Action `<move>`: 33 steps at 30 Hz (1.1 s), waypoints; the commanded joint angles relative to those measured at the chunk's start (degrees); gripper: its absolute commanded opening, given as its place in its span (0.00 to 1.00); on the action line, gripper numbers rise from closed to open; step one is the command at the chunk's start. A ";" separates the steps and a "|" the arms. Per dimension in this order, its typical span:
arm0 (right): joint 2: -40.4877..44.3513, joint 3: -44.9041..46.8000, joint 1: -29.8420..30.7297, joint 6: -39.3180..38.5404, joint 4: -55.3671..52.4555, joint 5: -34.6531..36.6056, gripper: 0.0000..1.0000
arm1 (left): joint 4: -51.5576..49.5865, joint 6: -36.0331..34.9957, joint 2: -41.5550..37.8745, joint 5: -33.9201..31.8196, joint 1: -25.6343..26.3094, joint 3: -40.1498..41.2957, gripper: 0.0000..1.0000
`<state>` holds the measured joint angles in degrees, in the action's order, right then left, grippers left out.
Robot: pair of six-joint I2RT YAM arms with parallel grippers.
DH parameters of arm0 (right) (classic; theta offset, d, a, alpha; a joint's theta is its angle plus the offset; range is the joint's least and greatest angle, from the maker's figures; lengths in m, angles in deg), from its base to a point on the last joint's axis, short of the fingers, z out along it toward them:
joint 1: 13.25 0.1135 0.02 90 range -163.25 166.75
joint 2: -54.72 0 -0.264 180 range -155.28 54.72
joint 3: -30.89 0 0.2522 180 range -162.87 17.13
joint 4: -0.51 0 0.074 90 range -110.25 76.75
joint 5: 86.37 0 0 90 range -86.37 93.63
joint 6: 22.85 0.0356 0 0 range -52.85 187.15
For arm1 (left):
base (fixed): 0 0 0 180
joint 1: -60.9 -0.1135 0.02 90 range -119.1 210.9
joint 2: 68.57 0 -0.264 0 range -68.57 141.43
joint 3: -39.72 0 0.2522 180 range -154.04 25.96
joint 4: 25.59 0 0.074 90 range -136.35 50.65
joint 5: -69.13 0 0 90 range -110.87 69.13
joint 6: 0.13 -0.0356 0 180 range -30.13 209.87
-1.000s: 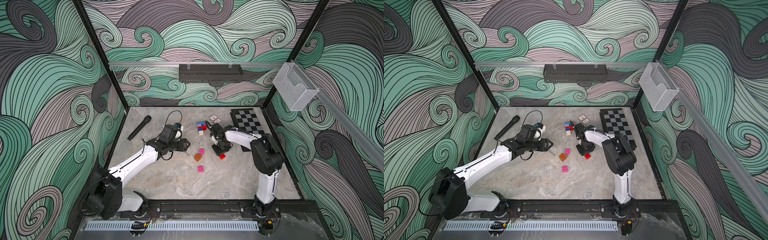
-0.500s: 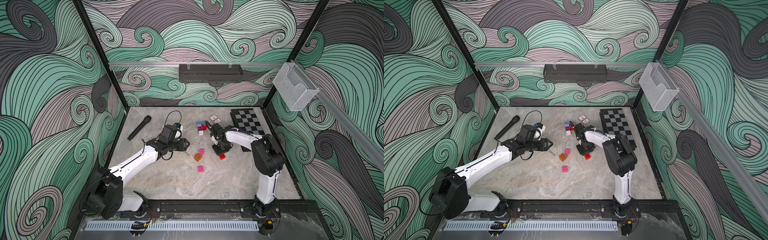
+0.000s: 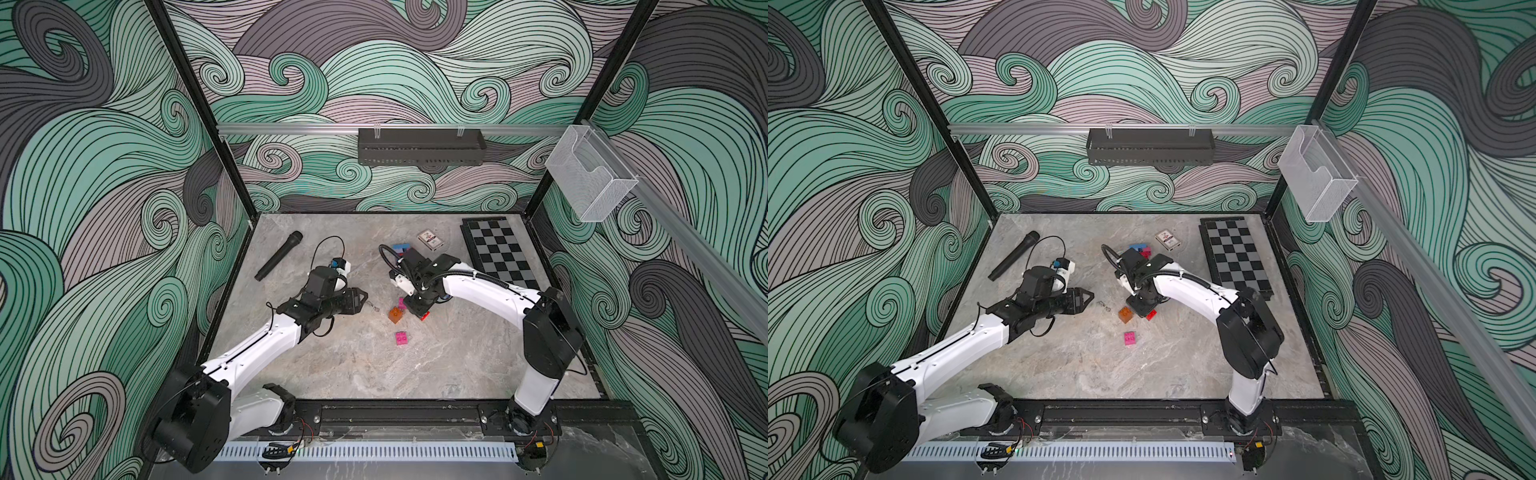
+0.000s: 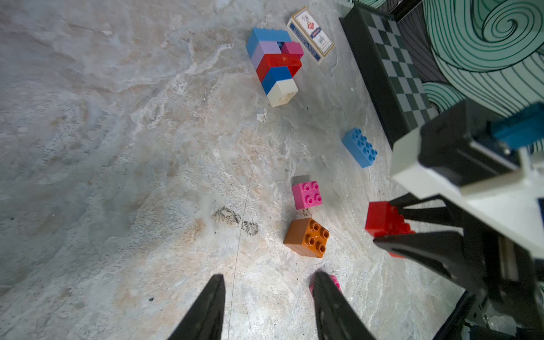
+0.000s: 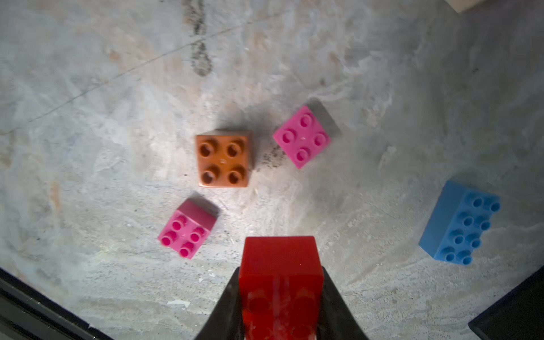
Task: Assemble the letter p with lego
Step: Assemble the lego brick with the lego brick.
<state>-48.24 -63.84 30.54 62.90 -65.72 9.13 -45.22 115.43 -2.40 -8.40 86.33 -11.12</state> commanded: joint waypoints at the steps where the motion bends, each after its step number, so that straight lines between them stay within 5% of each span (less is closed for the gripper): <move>1: -2.66 -3.57 2.31 -3.22 -2.14 -1.10 0.22 | 3.05 1.03 -3.04 0.18 -1.81 1.80 0.51; 12: -11.75 -10.82 5.56 -0.35 -4.57 -1.34 0.22 | 4.83 1.44 -3.40 4.12 -5.79 4.30 0.51; 33: -13.10 -11.94 5.43 3.99 -5.08 4.63 0.22 | 5.94 1.94 -1.85 6.34 -7.43 4.47 0.51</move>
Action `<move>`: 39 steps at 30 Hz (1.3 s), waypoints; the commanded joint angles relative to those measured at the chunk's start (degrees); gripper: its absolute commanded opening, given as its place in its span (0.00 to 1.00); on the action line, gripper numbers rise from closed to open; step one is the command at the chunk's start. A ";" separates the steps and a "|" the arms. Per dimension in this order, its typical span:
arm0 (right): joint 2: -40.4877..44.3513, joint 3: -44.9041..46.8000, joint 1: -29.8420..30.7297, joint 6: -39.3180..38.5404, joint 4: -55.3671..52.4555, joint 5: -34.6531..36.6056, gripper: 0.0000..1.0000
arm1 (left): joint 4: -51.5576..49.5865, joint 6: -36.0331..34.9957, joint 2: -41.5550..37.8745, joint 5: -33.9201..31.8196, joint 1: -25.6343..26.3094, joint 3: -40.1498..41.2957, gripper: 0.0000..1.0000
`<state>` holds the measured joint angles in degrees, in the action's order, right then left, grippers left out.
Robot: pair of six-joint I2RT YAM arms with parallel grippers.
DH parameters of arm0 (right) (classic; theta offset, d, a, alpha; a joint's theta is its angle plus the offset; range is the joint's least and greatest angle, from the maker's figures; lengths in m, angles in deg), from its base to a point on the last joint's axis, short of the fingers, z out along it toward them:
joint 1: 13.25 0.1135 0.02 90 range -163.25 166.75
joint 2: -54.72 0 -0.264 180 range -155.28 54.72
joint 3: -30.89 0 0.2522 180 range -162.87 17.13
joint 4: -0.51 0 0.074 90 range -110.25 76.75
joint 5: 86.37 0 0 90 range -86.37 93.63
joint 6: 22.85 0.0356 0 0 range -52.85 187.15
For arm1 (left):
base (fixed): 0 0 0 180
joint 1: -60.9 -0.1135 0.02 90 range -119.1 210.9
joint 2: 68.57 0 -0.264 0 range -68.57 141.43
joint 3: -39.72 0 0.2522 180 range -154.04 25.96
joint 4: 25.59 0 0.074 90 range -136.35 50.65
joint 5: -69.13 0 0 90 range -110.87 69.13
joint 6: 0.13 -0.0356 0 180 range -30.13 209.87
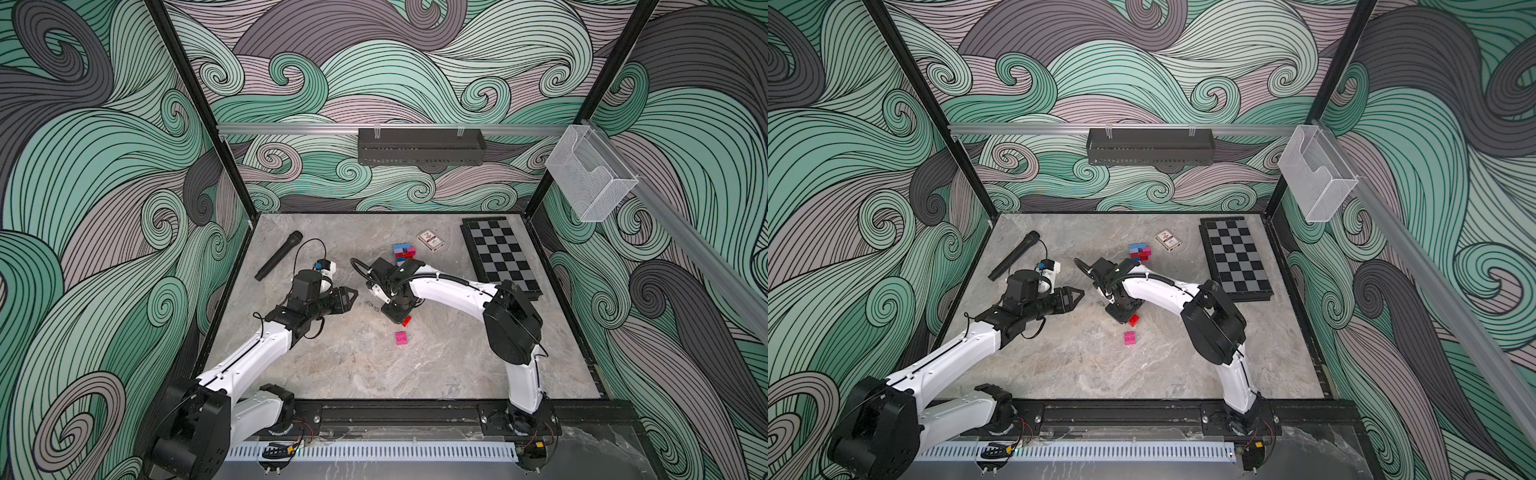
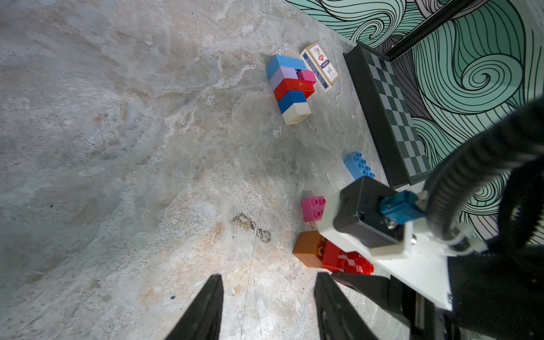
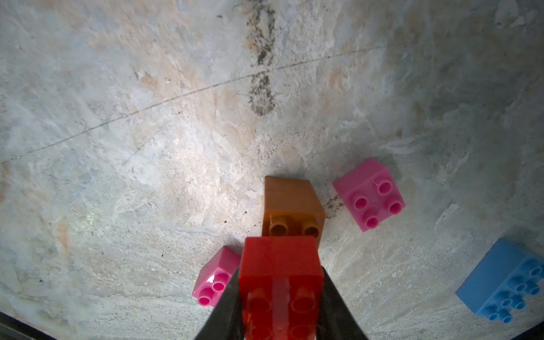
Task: Assemble the letter p with lego
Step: Assemble the lego brick with the lego brick.
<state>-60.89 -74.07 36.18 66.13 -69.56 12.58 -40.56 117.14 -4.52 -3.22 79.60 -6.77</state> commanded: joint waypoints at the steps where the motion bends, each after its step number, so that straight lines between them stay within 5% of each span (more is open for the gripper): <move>1: -0.56 -1.79 -0.25 0.75 -1.18 1.14 0.21 | 1.43 0.16 0.36 1.24 -0.81 0.12 0.51; 39: -4.86 -3.17 -0.47 4.00 -3.27 2.29 0.21 | 2.18 0.42 2.21 3.58 -1.60 0.04 0.51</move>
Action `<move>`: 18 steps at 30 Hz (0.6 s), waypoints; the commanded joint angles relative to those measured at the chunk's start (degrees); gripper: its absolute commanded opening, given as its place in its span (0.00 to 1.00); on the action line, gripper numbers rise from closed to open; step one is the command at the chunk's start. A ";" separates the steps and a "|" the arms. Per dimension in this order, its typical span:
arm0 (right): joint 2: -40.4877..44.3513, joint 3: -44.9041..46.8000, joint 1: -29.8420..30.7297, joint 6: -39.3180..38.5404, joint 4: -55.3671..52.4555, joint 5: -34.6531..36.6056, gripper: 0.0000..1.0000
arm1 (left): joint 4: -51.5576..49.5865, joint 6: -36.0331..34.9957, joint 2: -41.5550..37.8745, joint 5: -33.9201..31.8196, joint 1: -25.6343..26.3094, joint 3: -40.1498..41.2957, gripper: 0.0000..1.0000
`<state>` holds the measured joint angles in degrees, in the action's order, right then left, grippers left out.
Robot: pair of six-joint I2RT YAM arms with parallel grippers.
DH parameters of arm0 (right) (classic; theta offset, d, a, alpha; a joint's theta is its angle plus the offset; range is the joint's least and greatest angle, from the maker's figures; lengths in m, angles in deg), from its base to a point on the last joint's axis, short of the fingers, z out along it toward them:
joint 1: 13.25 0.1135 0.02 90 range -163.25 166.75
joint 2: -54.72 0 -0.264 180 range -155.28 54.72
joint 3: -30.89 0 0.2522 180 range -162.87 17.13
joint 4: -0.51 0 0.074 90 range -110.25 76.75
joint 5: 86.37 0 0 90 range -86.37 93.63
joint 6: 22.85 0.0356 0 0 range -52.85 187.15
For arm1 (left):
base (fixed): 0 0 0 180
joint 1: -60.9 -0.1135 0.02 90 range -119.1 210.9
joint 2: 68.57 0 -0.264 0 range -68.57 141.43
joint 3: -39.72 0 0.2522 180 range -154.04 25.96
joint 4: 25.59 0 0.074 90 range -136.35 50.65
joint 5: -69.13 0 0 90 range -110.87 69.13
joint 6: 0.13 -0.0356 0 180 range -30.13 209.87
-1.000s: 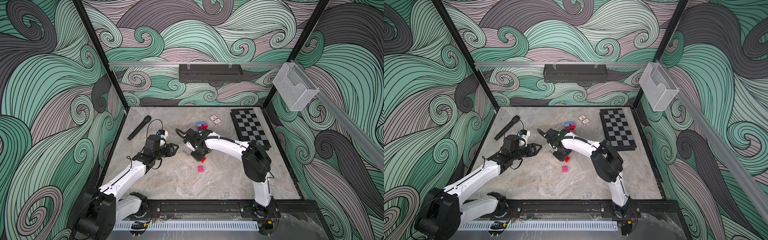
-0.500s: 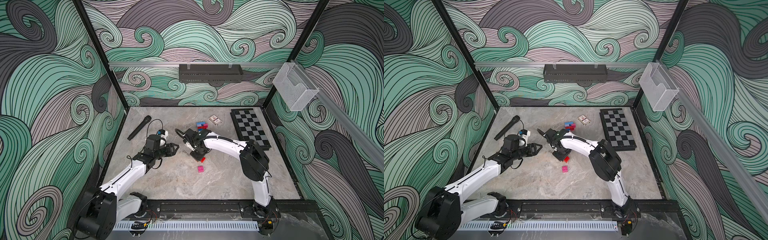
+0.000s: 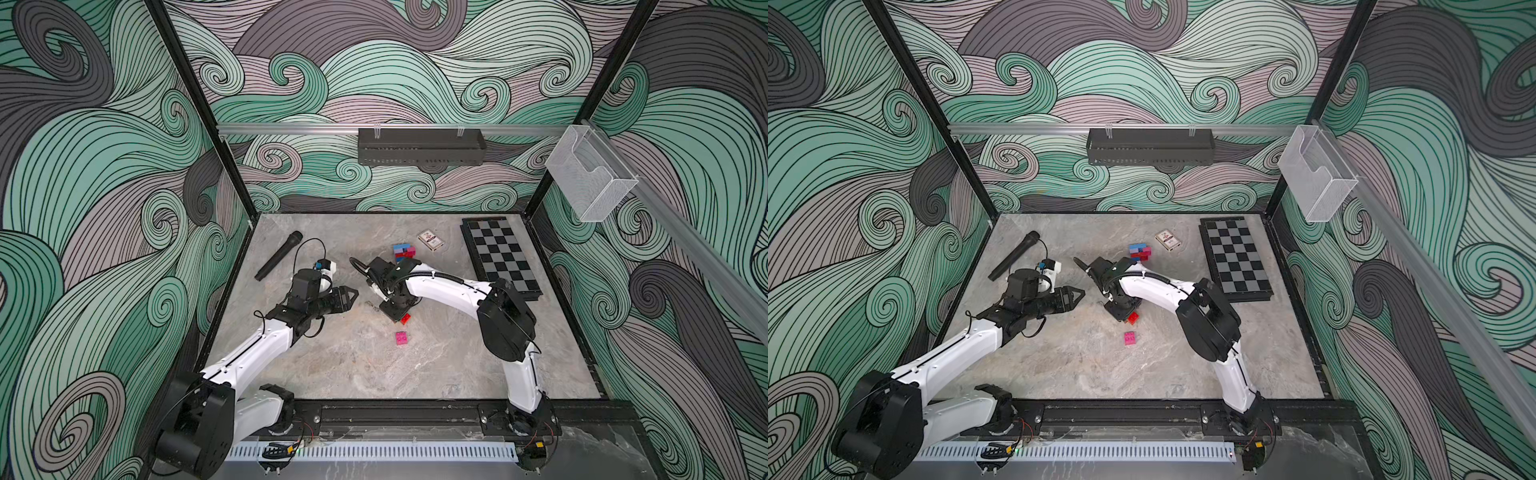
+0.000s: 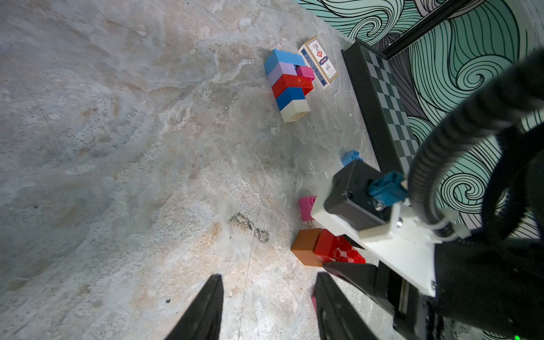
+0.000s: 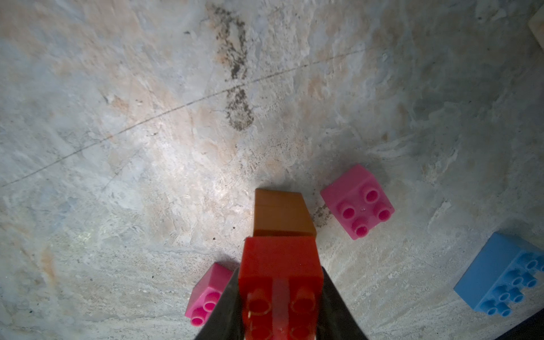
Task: Assemble the letter p with lego
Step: Assemble the lego brick with the lego brick.
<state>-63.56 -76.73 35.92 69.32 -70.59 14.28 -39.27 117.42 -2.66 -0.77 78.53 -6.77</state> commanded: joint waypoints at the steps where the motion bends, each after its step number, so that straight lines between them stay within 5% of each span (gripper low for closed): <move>1: -2.29 -0.69 -0.21 0.86 -2.43 0.42 0.21 | 0.89 0.18 0.41 1.17 -0.50 0.04 0.51; 18: -5.57 -3.84 -0.29 1.08 -5.26 -2.98 0.19 | 1.33 0.47 1.33 2.60 -0.67 -0.14 0.51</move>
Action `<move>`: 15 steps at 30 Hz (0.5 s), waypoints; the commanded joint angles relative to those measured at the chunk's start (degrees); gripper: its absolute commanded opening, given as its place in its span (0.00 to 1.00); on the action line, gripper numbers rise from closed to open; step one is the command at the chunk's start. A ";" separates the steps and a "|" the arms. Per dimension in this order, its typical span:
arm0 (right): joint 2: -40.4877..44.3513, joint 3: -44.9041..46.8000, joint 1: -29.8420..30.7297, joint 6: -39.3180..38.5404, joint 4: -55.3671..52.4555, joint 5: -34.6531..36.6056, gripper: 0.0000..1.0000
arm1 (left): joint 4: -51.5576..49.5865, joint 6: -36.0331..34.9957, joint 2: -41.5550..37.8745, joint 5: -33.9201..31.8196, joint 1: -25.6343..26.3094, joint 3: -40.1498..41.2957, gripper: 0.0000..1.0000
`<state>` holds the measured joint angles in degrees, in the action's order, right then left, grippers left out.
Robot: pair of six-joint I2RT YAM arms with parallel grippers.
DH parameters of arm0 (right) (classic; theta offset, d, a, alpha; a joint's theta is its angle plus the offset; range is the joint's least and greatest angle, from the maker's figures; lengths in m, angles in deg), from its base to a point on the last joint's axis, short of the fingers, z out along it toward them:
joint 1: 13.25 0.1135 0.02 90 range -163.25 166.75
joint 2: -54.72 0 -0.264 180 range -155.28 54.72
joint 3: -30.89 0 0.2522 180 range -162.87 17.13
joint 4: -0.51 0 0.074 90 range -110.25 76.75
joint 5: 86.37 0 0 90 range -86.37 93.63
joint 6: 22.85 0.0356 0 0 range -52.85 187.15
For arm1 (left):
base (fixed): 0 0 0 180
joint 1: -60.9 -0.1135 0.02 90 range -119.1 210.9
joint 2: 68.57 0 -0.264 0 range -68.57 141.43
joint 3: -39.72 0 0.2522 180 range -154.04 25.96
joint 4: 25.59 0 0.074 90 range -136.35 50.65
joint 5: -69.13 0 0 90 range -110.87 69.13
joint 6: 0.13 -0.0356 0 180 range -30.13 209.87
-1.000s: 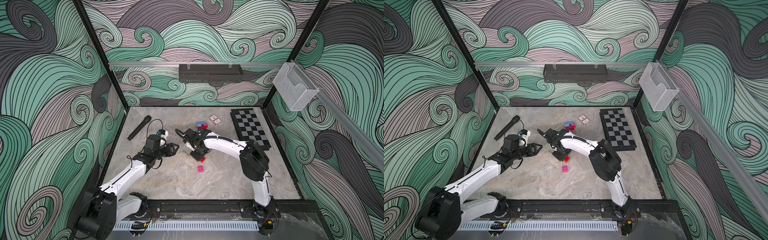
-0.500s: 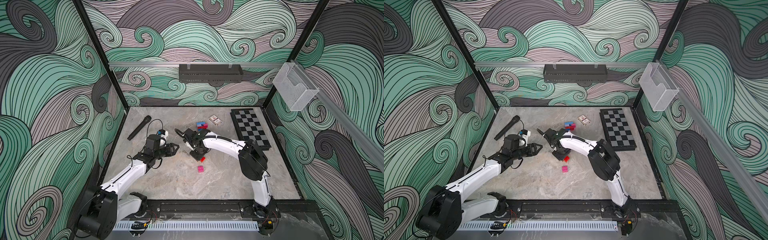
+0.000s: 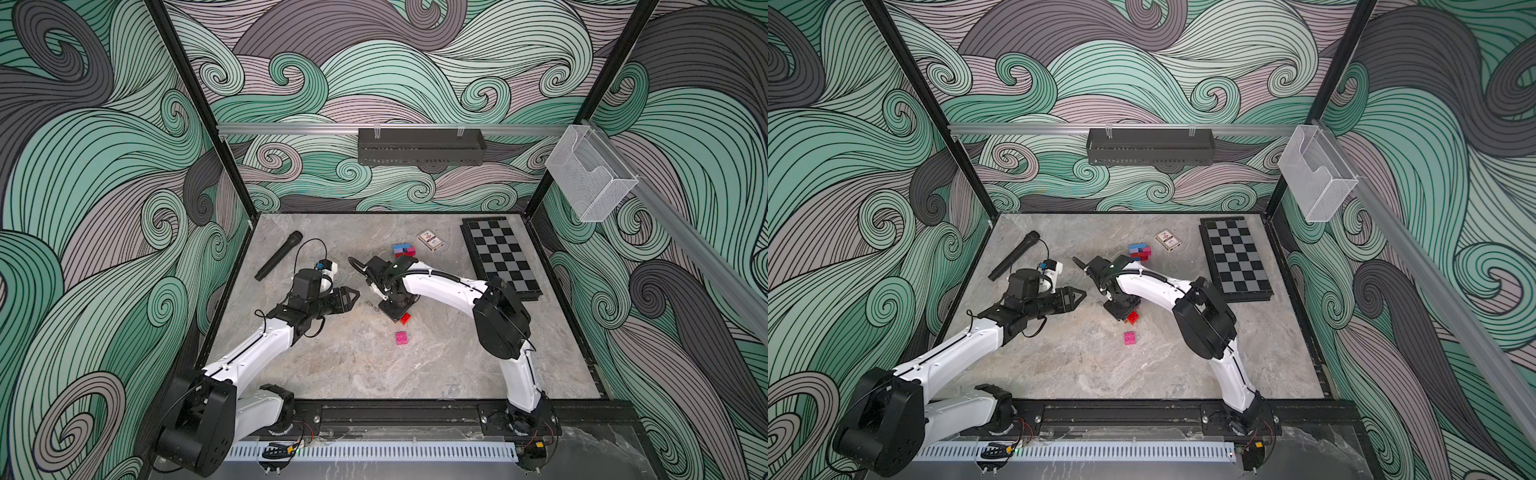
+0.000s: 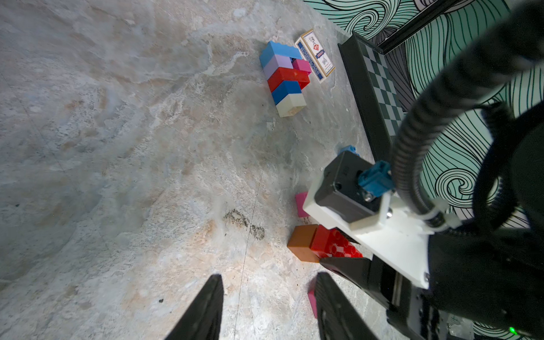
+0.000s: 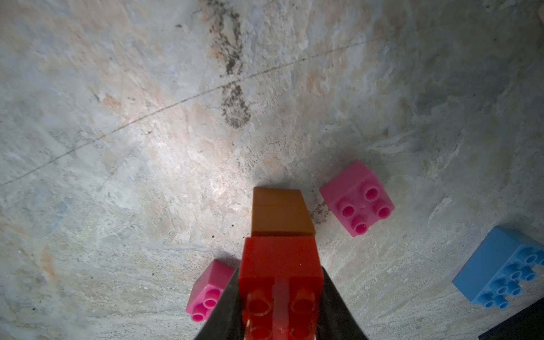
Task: Assemble the letter p with lego
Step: Assemble the lego brick with the lego brick.
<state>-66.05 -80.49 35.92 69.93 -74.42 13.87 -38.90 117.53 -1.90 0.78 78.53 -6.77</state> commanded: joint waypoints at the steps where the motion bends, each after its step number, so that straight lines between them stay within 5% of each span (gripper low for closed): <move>1: -3.40 -0.36 -0.30 0.47 -1.59 -3.00 0.19 | 1.00 0.31 0.60 1.12 -0.67 -0.14 0.52; 15: -6.52 -1.78 -0.92 -0.40 -4.05 -10.05 0.17 | 1.44 0.57 1.83 2.17 -0.75 -0.35 0.51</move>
<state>-68.06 -83.60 34.39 69.91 -76.56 8.99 -38.24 117.60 -0.85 1.74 78.26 -6.77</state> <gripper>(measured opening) 0.339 0.515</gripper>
